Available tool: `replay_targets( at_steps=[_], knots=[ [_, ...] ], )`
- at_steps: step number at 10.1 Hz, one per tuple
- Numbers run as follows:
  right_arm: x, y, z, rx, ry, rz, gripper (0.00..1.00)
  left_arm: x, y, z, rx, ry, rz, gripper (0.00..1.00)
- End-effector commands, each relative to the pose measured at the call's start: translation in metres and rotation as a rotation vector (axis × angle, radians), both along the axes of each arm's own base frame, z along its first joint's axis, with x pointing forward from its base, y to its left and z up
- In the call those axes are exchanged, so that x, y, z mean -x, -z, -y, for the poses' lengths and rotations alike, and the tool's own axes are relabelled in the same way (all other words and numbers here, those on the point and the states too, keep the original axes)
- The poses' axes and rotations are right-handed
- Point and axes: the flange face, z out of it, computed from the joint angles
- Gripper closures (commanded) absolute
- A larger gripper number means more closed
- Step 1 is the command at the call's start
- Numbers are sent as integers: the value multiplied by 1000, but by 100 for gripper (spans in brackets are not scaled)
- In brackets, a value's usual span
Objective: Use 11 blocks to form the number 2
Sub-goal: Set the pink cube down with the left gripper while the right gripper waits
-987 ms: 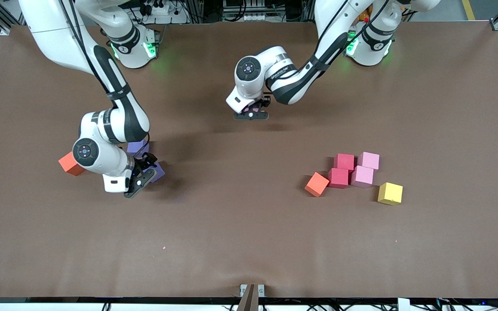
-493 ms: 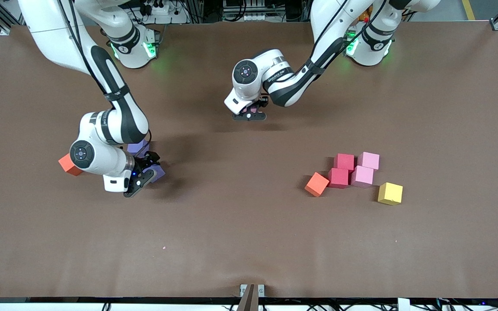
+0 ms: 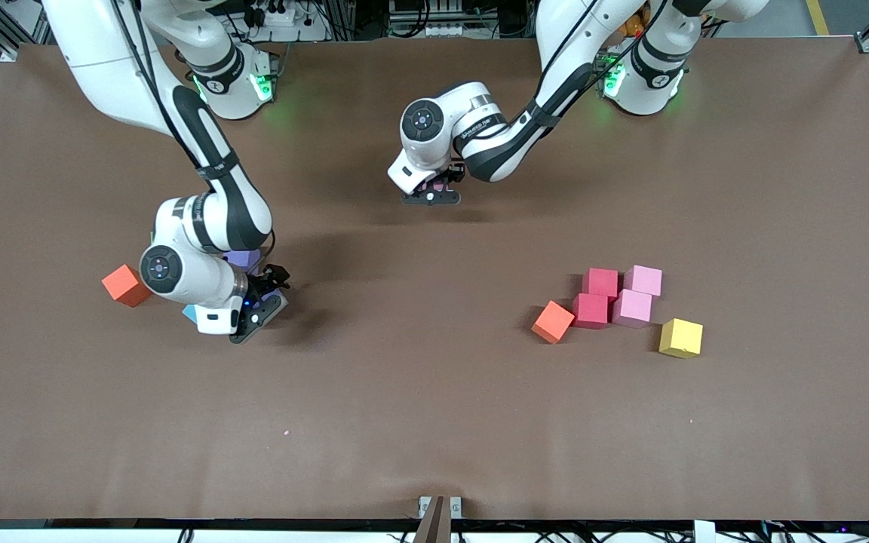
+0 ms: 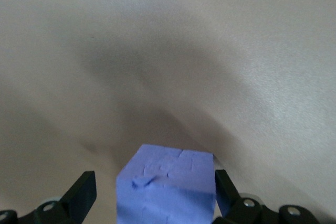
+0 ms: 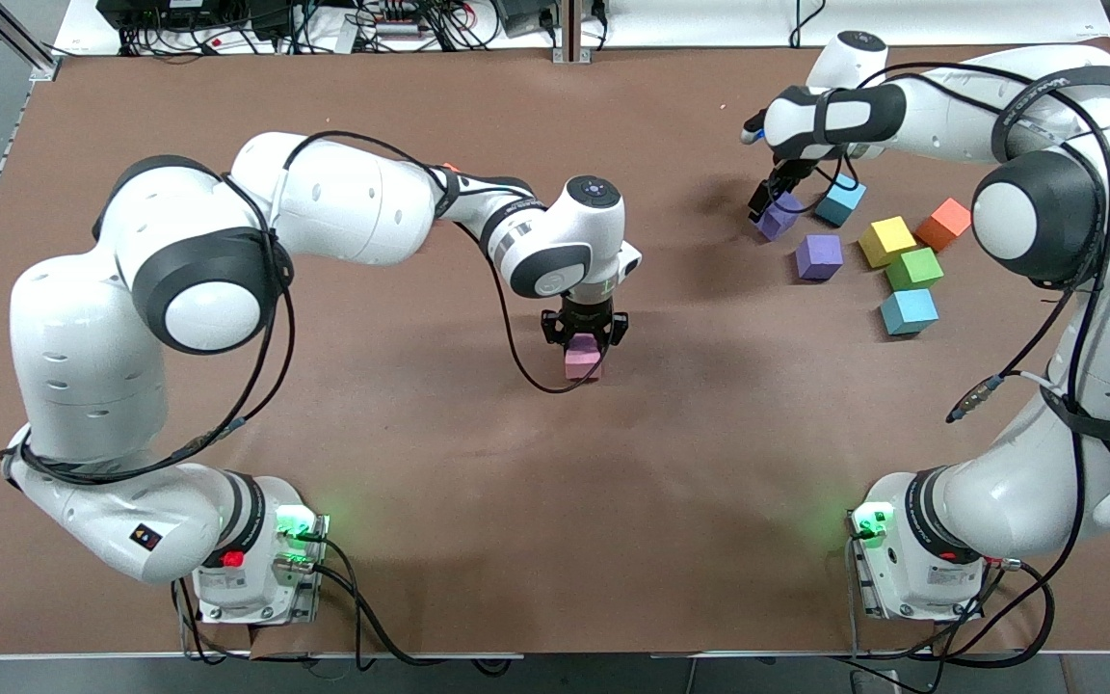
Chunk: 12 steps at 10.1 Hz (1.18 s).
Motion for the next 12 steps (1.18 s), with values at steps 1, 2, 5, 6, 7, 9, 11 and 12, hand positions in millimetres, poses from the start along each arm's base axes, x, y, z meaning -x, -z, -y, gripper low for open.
replay_targets(
  at_steps=[1, 2, 5, 6, 7, 9, 11, 12],
  knots=[
    [2, 8, 2, 0, -11, 10, 0, -2, 4, 2, -17, 5, 22, 76],
    [1, 8, 4, 2, -21, 12, 0, -3, 5, 3, -18, 8, 27, 1],
    [3, 12, 8, 3, -16, -2, 0, -15, -17, 1, -5, -8, 56, 0],
    [3, 13, 8, 3, -15, 1, 0, -20, -29, -2, -5, -19, 65, 0],
    [2, 12, 8, 3, -15, 3, 9, -30, -43, -8, -10, -34, 76, 0],
    [1, 4, 7, -1, -15, 5, 39, -72, -80, -36, -5, -110, 112, 0],
    [-1, -10, 8, -5, -20, 19, 74, -122, -109, -67, 23, -201, 154, 0],
    [-1, -22, 6, -9, -26, 17, 75, -147, -118, -81, 37, -253, 166, 0]
  ],
)
